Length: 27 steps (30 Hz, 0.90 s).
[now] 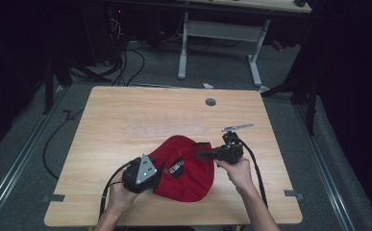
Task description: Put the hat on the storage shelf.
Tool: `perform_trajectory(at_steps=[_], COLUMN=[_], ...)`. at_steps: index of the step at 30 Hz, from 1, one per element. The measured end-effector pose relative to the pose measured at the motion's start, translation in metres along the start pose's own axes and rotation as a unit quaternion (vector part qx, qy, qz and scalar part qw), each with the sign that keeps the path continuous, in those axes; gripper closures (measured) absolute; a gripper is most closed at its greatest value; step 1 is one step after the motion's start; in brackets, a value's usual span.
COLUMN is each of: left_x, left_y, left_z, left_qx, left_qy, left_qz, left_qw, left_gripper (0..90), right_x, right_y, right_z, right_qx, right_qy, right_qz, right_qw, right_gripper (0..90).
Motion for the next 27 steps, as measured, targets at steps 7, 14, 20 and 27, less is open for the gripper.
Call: perform_trajectory(at_steps=[7, 14, 20, 27], left_x=[0.003, 0.005, 0.009, 0.011], left_y=[0.004, 0.009, 0.013, 0.015], left_z=[-0.008, -0.016, -0.021, -0.024], left_qx=[-0.018, -0.026, -0.033, -0.044], left_qy=[0.045, 0.055, 0.059, 0.059], left_qz=[0.029, 0.041, 0.053, 0.061], left_qw=[0.9984, 0.9973, 0.9963, 0.9954], left_gripper=[65.4, 77.9, 82.6, 84.3], right_x=[0.002, 0.003, 0.004, 0.007], right_y=[0.000, -0.004, -0.004, 0.007], right_z=[-0.001, -0.002, -0.003, -0.011], right_qx=[0.010, 0.018, 0.028, 0.067], right_qy=[0.014, 0.025, 0.024, 0.029], right_qz=[0.023, 0.034, 0.033, 0.059], right_qw=[0.9996, 0.9990, 0.9988, 0.9956], right_gripper=[81.6, 79.9, 75.3, 63.9])
Point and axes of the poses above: each handheld gripper's, and its own axes: y roughly backward along the jaws, z roughly out of its underside, x roughly to its right, the point moved 5 cm from there along -y, roughly forward along the jaws, and after that the axes turned 7 degrees about x, right-handed, at the moved point
